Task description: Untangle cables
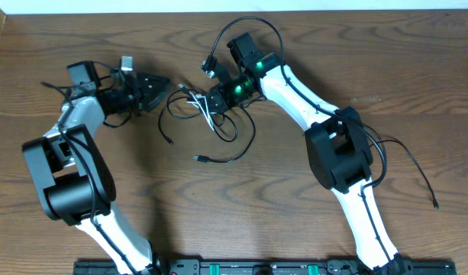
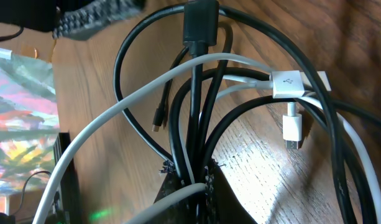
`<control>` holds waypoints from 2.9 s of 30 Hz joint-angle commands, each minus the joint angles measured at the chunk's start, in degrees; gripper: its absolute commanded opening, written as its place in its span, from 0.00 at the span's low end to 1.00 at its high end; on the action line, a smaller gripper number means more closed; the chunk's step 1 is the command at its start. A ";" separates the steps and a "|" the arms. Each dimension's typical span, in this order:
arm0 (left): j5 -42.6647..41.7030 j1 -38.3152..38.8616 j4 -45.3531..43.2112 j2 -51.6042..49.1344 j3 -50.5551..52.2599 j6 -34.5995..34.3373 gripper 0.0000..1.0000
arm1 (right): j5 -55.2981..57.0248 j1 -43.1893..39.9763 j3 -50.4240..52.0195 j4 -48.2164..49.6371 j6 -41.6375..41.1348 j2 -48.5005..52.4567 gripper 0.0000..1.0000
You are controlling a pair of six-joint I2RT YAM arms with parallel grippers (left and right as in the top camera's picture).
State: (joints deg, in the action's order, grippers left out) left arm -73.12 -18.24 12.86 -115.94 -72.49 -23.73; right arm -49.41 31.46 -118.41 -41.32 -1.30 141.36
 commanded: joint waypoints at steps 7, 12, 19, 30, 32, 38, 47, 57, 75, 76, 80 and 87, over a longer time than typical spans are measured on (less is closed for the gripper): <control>14.51 3.72 3.39 -0.22 0.22 -3.21 0.48 | -0.66 0.52 -0.37 -0.07 -0.31 -2.34 0.01; 15.52 5.33 3.28 -0.22 0.22 -3.21 0.48 | -0.66 1.11 -0.37 -0.09 -0.31 -2.34 0.01; 15.78 5.95 3.10 -0.22 0.22 -3.63 0.48 | -0.63 2.99 -0.37 -0.02 -0.31 -2.34 0.01; 15.78 5.92 3.15 -0.22 0.22 -3.61 0.07 | 4.61 4.61 -0.37 0.37 -0.33 -2.34 0.04; 15.78 5.79 3.15 -0.22 0.22 -3.58 0.07 | 6.03 4.33 -0.37 0.59 -0.31 -2.34 0.15; 15.78 5.51 3.21 -0.22 0.22 -1.81 0.07 | 6.01 2.99 -0.37 2.23 -0.33 -2.34 0.49; 4.70 4.92 2.69 -0.22 0.22 9.94 0.07 | 5.99 0.22 -0.37 5.27 -0.37 -2.34 0.59; -17.03 4.31 -1.86 -0.20 0.22 17.90 0.08 | 11.98 -0.39 -0.35 6.56 -0.33 -2.32 0.61; -17.00 5.09 -2.05 -0.20 0.22 18.36 0.07 | 26.82 3.67 3.26 12.02 2.27 0.48 0.64; -17.03 5.09 -2.05 -0.22 0.22 18.36 0.07 | 28.17 3.67 3.26 12.22 2.38 0.92 0.64; -17.00 4.92 -2.05 -0.20 0.22 18.36 0.08 | 42.88 1.84 3.26 10.93 2.38 1.38 0.60; -17.00 3.34 -1.84 -0.20 0.22 18.36 0.07 | 55.39 -2.49 3.26 7.39 1.57 1.38 0.57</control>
State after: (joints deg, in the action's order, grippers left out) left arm -87.53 -13.39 10.90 -116.05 -72.47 -5.93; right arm -5.74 32.40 -115.63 -32.34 0.40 141.40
